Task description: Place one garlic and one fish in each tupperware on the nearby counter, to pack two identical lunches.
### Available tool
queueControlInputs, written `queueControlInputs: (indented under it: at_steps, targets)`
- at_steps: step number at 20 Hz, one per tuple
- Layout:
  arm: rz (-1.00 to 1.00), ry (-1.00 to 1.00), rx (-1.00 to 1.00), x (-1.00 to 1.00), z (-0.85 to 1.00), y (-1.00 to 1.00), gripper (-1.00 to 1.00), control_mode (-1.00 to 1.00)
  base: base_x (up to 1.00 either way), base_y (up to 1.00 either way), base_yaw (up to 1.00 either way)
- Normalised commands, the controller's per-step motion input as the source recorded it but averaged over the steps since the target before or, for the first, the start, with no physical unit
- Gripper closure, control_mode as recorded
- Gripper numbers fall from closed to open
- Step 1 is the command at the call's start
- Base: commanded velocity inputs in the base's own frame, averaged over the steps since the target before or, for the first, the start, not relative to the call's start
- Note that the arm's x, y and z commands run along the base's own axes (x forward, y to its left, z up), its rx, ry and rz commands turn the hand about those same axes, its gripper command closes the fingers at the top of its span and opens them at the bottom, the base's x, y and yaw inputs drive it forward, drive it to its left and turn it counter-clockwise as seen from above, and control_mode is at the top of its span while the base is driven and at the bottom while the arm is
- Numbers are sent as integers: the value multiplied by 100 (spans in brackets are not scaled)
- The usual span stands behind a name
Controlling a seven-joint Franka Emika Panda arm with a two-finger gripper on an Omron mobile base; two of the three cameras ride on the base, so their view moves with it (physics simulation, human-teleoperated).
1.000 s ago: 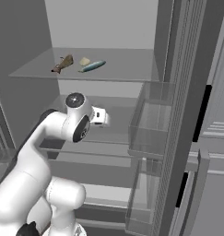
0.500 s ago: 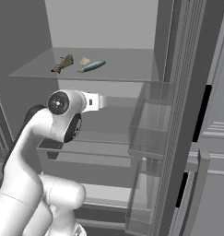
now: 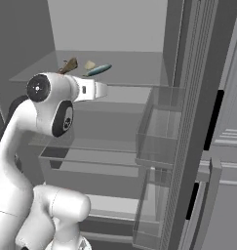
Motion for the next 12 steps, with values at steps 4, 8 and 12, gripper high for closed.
queueControlInputs:
  at_steps: [4, 8, 12]
  targets:
    - [-3, 58, -1, 44, 72, 28, -100, -100, 0, 0, 0]
    - [2, 17, 9, 43, -15, 17, -100, -100, 0, 0, 0]
    - [-3, -2, 10, 84, -2, 0, -100, -100, 0, 0, 0]
